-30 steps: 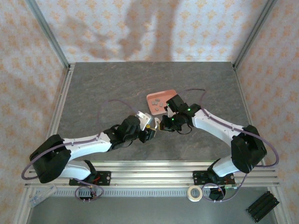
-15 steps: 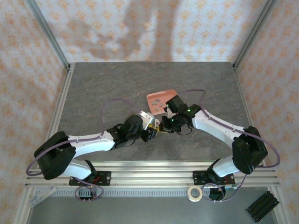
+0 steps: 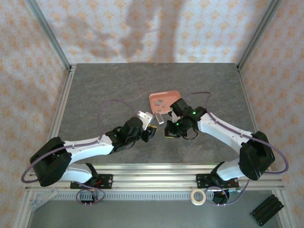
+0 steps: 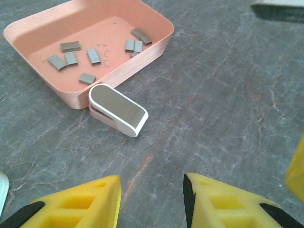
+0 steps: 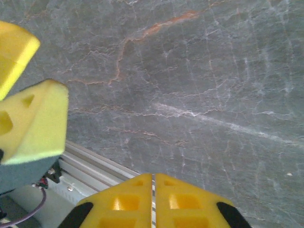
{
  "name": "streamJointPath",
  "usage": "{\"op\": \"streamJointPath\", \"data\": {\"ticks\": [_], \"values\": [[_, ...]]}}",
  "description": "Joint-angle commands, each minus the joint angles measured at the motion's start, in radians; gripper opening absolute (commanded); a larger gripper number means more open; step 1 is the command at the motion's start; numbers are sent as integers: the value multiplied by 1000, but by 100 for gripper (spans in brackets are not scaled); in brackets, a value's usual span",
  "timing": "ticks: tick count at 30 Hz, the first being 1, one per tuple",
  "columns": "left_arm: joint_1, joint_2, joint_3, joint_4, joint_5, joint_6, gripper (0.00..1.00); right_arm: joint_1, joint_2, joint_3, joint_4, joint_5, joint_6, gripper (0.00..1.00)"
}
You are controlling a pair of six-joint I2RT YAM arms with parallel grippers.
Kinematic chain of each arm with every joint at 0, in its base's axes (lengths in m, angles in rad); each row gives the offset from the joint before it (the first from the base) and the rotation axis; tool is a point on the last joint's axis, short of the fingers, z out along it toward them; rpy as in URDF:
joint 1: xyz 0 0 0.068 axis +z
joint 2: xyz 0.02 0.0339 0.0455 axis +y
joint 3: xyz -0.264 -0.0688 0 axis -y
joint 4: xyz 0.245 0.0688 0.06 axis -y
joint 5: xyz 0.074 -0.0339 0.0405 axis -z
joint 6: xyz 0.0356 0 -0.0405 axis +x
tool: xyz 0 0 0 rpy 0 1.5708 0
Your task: Load the staples into the stapler
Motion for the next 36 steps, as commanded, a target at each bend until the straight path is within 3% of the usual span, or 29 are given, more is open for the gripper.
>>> {"op": "streamJointPath", "data": {"ticks": [1,5,9,14,27,36], "values": [[18,-22,-16,1,-48,-41,41,6,-20,34,-65,90,-30,19],[76,-38,-38,22,-23,-151,41,7,27,88,-78,167,-68,44],[133,-82,-66,8,-20,-222,41,28,112,162,-92,301,-125,54],[203,-164,-99,-52,-37,-274,42,55,266,288,-97,431,-213,55],[268,-252,-132,-128,-38,-263,42,55,609,531,-63,529,-321,55],[280,-271,-135,-146,-44,-248,42,53,701,626,-47,536,-338,43]]}}
